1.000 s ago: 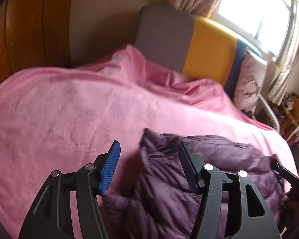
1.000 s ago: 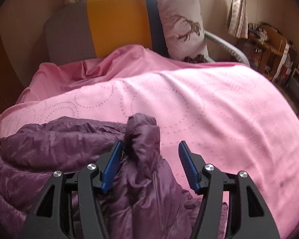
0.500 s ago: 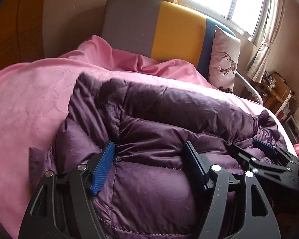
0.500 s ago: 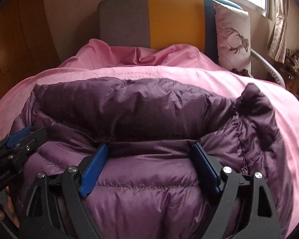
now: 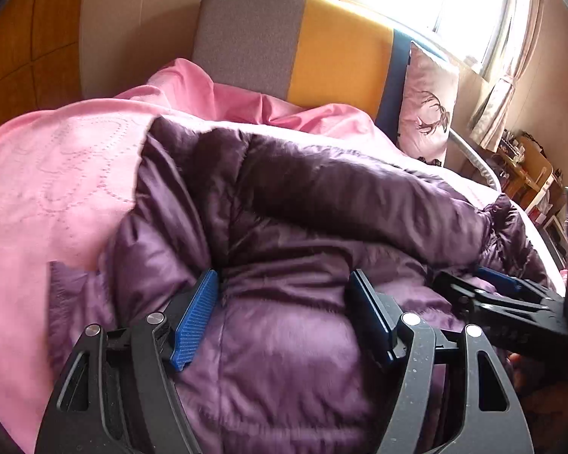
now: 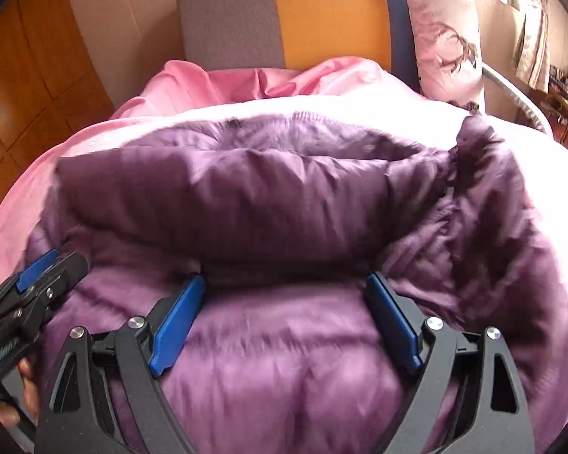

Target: Fold large clothes

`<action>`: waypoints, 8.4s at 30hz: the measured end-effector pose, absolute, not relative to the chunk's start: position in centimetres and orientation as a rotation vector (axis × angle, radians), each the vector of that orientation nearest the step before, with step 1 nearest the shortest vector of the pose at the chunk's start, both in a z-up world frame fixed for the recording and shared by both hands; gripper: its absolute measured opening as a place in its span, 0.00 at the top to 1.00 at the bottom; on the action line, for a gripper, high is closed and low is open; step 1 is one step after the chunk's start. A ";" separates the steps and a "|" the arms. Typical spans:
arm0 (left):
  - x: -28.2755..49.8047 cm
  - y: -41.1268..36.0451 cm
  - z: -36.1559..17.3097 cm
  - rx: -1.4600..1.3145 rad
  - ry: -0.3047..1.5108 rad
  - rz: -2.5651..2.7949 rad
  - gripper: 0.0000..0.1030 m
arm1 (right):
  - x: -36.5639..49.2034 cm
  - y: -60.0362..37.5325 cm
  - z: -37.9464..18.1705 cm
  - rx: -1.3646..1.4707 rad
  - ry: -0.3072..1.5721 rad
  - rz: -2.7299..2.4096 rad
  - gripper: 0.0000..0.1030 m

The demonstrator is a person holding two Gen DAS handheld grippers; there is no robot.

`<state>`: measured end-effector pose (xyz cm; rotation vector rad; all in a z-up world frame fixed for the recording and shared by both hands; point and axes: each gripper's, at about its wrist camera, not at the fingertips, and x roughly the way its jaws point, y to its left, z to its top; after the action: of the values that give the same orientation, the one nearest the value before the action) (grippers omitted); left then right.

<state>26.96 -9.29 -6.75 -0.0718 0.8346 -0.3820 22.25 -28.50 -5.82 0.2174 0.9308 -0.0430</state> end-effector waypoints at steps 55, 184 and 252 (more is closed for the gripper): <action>17.4 -1.3 -2.4 -0.067 0.740 -0.301 0.11 | 2.9 -40.4 -8.0 0.828 0.812 -0.119 0.02; 12.9 -12.1 -6.9 0.097 0.824 -0.452 0.11 | -5.1 -39.8 -8.3 1.041 0.678 -0.029 0.37; 20.7 2.6 0.9 -0.306 1.111 -0.884 0.80 | 0.8 -14.3 1.2 0.175 0.776 0.614 0.48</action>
<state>20.66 2.58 0.95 -0.3064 1.1111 -0.8835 0.79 -14.28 1.20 0.1746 0.7763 0.6138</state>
